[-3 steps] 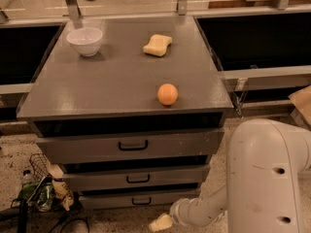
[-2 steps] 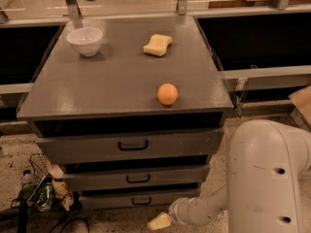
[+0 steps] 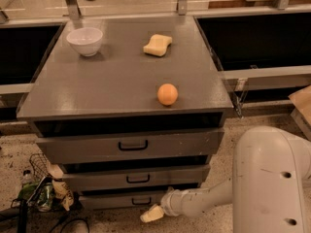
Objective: Open bottom drawer
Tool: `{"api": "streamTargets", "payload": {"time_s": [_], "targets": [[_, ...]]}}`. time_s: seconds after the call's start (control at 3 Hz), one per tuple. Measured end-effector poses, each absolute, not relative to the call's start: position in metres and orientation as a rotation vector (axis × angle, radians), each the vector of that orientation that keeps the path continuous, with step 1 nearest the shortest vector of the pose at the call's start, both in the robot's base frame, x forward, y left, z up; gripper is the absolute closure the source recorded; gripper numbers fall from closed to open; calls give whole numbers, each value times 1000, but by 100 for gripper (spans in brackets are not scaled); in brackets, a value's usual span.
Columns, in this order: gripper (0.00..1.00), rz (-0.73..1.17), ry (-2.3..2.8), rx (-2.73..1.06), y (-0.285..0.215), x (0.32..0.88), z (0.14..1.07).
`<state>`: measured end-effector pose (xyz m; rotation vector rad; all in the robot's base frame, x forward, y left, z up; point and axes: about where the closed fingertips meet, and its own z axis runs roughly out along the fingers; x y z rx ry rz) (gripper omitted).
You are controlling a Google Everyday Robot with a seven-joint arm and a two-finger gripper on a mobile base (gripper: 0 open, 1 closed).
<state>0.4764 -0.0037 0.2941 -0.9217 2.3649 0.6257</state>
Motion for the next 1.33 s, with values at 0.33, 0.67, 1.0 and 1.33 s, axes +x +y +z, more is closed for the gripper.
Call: {"api": "streamTargets", "payload": {"time_s": [0.33,0.67,1.0,1.33], "targets": [[0,622,2367,-906,-4,477,290],[0,660,2344,-787,-3,485,257],[0,660,2344,-787,-3,485,256],[0,613,2328,-777,-2,493,258]]}}
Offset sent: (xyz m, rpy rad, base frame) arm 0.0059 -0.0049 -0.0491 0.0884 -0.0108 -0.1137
